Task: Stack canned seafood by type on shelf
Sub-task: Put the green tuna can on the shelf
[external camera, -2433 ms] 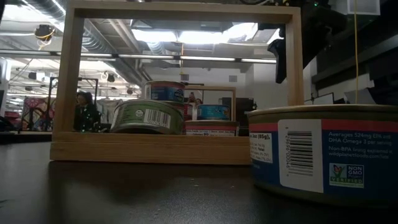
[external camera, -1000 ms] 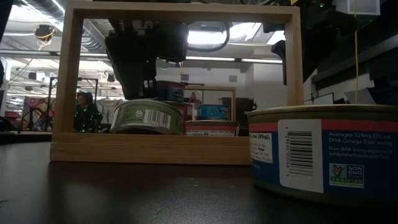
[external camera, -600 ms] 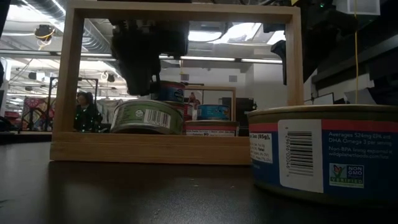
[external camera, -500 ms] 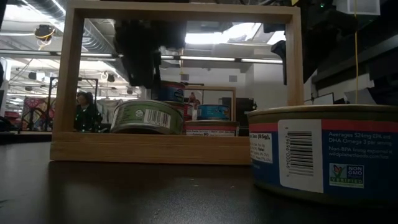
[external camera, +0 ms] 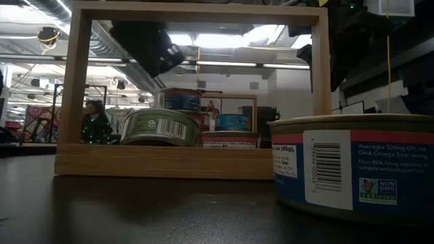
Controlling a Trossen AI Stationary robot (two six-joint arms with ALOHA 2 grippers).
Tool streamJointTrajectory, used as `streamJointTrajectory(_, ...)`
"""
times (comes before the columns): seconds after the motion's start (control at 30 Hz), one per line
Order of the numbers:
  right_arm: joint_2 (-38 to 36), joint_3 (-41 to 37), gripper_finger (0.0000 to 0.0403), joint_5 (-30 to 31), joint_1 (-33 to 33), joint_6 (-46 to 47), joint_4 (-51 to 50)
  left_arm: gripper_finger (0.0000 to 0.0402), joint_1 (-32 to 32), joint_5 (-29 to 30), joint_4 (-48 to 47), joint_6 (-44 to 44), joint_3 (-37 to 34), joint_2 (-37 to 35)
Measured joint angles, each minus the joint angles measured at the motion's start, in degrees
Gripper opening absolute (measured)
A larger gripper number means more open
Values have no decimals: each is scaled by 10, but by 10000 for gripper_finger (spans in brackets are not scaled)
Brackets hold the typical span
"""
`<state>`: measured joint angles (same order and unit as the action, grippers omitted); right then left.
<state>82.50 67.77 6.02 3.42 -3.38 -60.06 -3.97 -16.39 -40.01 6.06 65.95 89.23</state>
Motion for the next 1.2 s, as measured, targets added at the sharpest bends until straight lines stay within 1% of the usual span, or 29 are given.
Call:
streamJointTrajectory(0.1,0,0,237,0,0,0,0,0,2,-1,-2,81,0,2)
streamJointTrajectory(0.27,0,0,237,0,0,0,0,0,12,-2,-16,178,-1,3)
streamJointTrajectory(0.43,0,0,237,0,0,5,0,0,22,-2,0,266,-32,3)
streamJointTrajectory(0.5,0,0,237,0,0,16,0,0,23,-2,26,289,-50,3)
streamJointTrajectory(0.7,0,0,237,0,0,48,1,0,21,-21,75,335,-86,3)
streamJointTrajectory(0.87,0,0,237,0,0,61,3,0,21,-59,130,346,-117,3)
streamJointTrajectory(1.1,0,0,237,0,0,61,24,0,9,-61,172,347,-135,3)
streamJointTrajectory(1.2,0,0,237,0,0,61,30,0,0,-62,201,345,-154,3)
